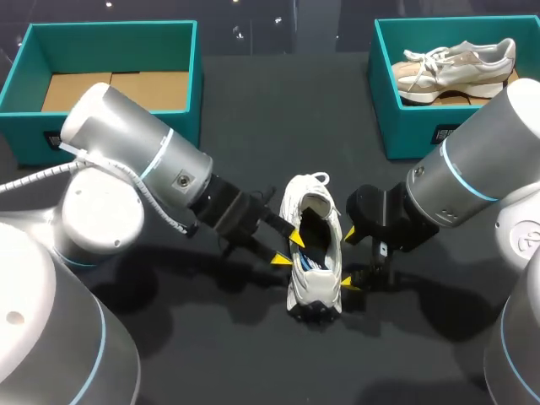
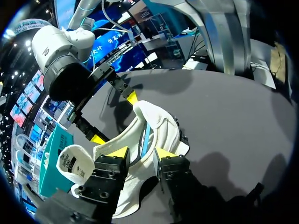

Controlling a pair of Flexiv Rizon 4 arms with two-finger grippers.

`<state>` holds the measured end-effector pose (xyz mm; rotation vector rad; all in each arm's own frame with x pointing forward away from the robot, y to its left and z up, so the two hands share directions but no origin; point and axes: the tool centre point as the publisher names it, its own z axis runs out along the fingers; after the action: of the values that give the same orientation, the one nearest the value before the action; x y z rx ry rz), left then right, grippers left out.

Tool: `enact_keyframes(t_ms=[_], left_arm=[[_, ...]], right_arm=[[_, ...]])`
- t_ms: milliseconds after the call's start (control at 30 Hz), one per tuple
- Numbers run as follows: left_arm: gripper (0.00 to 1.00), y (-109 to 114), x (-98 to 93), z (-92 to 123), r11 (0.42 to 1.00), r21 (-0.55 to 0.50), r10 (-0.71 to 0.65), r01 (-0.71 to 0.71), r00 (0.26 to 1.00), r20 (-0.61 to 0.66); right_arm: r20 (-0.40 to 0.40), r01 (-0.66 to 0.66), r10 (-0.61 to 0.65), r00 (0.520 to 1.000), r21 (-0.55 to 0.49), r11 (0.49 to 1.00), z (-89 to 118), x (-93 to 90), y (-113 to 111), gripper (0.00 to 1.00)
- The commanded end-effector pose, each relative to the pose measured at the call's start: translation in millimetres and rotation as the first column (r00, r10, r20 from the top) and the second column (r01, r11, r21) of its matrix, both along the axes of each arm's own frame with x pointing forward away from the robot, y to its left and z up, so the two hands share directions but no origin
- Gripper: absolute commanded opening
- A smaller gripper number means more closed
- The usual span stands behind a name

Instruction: Take the shoe out of the shoebox, open the shoe tongue, remove and reinsert the insole, then place the shoe into the shoebox

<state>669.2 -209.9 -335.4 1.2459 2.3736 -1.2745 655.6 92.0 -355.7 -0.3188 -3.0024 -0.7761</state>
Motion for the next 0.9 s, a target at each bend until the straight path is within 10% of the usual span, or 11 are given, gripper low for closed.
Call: enact_keyframes(t_ms=[33,900], left_arm=[[0.33,16.3,1.4,12.4,1.000,0.014,-0.012,0.012,1.000,0.000],[0.18,86.6,27.8,64.4,0.976,0.152,-0.161,0.158,0.987,0.002]], right_arm=[[0.006,0.006,-0.006,1.000,0.000,1.000,3.5,-2.8,-5.6,1.00],[0.025,0.026,-0.026,0.999,0.012,1.000,36.4,-29.1,-94.4,1.00]])
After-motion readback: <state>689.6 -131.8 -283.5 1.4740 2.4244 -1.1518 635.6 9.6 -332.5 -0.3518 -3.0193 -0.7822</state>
